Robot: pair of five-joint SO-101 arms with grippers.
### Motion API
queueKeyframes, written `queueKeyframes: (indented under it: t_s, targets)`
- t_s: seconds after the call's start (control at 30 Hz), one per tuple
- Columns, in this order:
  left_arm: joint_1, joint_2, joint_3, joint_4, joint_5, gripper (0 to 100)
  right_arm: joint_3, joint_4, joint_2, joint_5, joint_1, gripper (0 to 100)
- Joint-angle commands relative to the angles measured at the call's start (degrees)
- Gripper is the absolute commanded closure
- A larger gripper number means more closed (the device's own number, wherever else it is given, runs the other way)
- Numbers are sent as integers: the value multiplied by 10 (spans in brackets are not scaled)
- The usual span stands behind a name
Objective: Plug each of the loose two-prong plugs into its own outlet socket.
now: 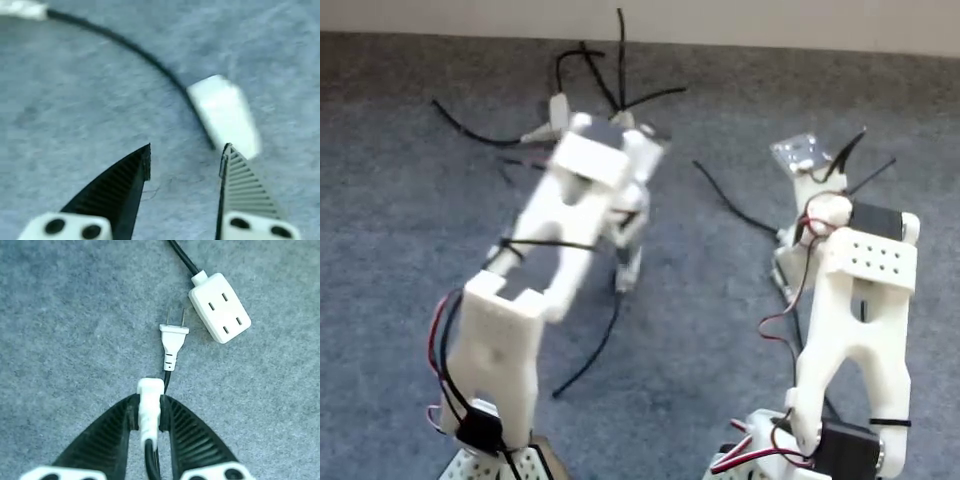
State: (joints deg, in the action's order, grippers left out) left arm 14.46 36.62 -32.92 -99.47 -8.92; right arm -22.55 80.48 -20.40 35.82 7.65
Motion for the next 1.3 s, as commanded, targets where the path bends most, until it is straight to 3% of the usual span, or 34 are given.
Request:
queueKeyframes:
  t_s: [0.0, 0.17, 0.27, 0.4, 0.7, 0.93, 1.27]
  targets:
    - [-85, -44, -26, -14, -13, 776, 6, -13, -19, 6, 3, 991]
    - [-193, -41, -24, 14, -48, 776, 7, -13, -19, 6, 2, 991]
    - [-213, -30, -27, 22, -65, 776, 7, -13, -19, 6, 2, 991]
    - [-138, -7, -22, 11, -60, 776, 7, -13, -19, 6, 2, 991]
    - [60, 43, -19, 11, 36, 776, 3, -13, -23, 6, 7, 991]
    - [93, 132, -36, 43, 40, 776, 3, -13, -23, 10, 20, 991]
    - [149, 67, -67, -15, 106, 776, 2, -41, -20, 50, 79, 991]
